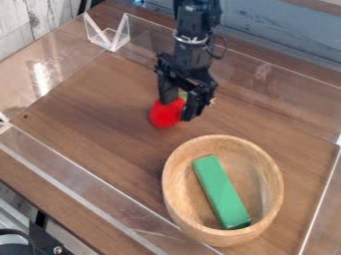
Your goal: Move the red object to the right side of the table
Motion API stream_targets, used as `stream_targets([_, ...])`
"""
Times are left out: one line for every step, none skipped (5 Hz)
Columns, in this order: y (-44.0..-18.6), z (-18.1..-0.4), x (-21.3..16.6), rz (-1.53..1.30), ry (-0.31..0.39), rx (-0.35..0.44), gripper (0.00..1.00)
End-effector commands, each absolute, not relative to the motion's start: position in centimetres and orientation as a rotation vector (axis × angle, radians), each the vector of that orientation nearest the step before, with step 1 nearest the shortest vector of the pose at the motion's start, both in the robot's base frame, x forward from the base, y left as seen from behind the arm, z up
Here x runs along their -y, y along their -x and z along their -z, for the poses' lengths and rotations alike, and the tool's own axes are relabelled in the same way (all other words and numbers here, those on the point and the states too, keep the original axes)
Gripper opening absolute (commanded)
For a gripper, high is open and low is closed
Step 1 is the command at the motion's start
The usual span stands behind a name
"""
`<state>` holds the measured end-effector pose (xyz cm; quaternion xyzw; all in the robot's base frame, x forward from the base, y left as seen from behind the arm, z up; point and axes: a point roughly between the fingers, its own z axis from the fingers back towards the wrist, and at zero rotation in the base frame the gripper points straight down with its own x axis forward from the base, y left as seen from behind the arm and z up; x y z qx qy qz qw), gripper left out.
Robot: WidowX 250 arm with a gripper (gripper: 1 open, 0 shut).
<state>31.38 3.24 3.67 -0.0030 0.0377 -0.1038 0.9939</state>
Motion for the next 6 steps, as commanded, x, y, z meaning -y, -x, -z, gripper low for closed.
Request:
stream_targets([-31.9,-4.8,-3.3,0.208,0.0,-0.049,0.0])
stream_targets([-33.1,-6.4,-0.8,0.126,-0.026,-0.045,0.0])
stream_targets([-34.6,-8.2,2.3,0.056,-0.05,-0.029,0.0])
stream_targets([-35.7,-9.2,6.2,-0.044,-0.065,-0.009,0.0])
stream_targets([-36.3,-9.7,9.6,-0.162,-0.077,-0.001,0.0])
stream_targets([-35.9,-10.2,10.7,-0.226,-0.07,0.002,0.0])
